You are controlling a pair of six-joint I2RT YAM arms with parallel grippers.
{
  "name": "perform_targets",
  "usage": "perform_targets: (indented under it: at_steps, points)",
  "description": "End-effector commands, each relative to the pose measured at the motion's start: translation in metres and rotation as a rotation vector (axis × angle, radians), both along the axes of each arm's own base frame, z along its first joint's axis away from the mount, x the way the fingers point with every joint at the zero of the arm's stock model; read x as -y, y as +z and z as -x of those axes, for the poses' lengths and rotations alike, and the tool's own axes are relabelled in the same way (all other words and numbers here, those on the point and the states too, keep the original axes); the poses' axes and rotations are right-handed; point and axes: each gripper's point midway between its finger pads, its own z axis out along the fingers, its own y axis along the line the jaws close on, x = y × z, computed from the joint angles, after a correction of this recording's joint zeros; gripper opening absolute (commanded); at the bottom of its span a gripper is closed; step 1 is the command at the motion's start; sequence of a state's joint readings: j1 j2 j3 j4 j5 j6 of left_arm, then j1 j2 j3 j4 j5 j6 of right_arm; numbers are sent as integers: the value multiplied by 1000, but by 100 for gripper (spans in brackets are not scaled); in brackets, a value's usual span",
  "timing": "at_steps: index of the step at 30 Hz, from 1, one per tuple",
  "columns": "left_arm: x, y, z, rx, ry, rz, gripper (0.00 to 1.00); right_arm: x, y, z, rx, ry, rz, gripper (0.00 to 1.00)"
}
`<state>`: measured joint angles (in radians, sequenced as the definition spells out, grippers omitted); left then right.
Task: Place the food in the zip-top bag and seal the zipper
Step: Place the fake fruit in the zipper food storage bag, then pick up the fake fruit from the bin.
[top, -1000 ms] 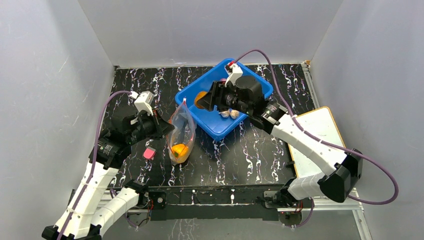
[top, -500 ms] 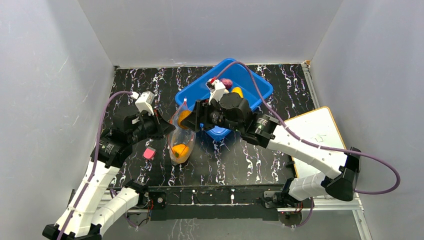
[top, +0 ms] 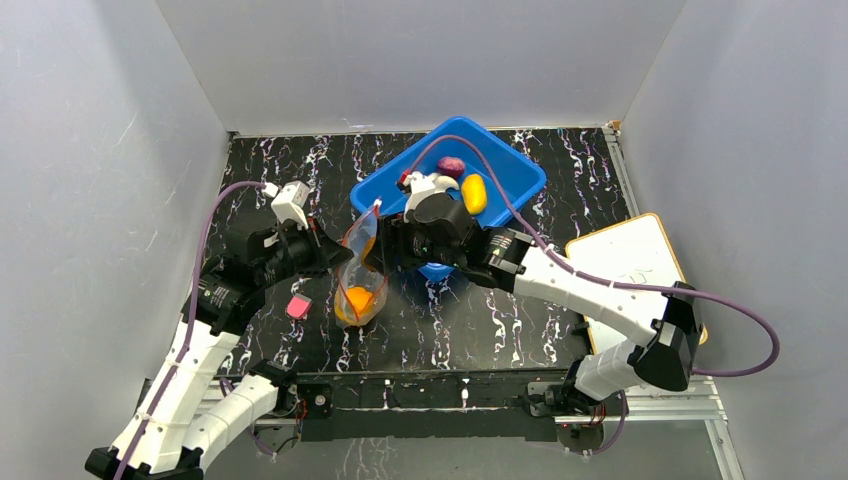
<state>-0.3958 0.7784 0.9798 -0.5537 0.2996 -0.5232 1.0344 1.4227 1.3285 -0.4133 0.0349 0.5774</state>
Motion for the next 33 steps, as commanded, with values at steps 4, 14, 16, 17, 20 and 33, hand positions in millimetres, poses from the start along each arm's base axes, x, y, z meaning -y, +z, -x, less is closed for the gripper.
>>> perform_targets:
  at_steps: [4, 14, 16, 17, 20, 33]
  points:
    - [4, 6, 1, 16, -20, 27, 0, -3, 36, -3, 77, 10, -30, 69]
    - [5, 2, 1, 11, -20, 28, 0, -2, 55, 0, 76, 10, -77, 69]
    - [4, 1, 0, 13, -17, 25, 0, -2, 55, 2, 75, 19, -80, 68]
    - [4, 1, 0, 13, -16, 25, 0, -3, 56, 4, 81, 36, -84, 67]
    - [3, 0, -1, 12, -14, 18, 0, -1, 59, 8, 114, 72, -93, 66]
    - [3, -1, 5, 32, -37, 13, 0, 32, 72, -30, 280, -51, 6, 64]
